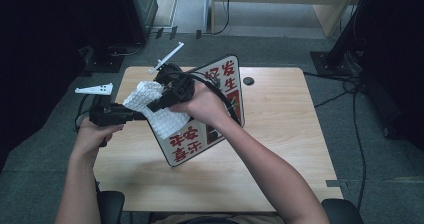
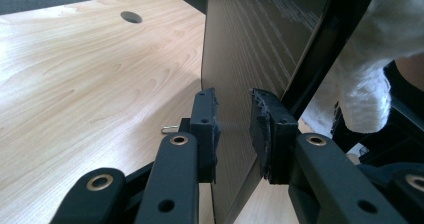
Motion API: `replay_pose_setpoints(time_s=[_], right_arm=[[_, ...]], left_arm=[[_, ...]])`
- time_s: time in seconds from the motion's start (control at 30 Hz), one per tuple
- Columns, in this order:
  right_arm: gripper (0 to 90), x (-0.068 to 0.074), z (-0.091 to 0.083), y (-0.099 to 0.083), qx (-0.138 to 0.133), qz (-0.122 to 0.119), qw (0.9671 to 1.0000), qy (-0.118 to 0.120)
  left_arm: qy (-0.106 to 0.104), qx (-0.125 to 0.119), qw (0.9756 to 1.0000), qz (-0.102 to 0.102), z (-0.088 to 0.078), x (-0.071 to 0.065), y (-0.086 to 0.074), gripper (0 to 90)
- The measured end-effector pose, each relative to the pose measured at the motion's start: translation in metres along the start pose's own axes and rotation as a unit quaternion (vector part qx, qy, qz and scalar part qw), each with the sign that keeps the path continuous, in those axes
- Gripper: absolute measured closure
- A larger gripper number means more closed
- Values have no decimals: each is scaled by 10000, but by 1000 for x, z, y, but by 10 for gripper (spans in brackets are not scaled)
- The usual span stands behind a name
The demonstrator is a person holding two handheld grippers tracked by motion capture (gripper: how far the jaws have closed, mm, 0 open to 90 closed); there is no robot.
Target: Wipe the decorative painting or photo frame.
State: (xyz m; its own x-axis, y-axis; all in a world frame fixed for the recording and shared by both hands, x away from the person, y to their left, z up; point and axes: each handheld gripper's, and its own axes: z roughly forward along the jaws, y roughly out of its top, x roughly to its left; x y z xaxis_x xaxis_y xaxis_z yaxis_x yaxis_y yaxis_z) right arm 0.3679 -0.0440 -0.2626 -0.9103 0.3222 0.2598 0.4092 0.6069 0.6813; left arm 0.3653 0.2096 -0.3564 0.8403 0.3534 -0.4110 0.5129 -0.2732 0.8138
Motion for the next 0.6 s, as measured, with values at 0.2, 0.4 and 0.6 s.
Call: replay_pose_setpoints(time_s=[0.2, 0.4, 0.6], right_arm=[[772, 0, 3, -3, 32, -6, 10000, 0], [772, 0, 6, -7, 71, 12, 10000, 20], [772, 0, 11, -12, 110, -13, 9999, 34]], left_arm=[[-1, 2, 10000, 8, 0, 0, 0, 728], [14, 1, 10000, 4, 0, 0, 0, 725], [-5, 17, 10000, -30, 0, 0, 0, 734]])
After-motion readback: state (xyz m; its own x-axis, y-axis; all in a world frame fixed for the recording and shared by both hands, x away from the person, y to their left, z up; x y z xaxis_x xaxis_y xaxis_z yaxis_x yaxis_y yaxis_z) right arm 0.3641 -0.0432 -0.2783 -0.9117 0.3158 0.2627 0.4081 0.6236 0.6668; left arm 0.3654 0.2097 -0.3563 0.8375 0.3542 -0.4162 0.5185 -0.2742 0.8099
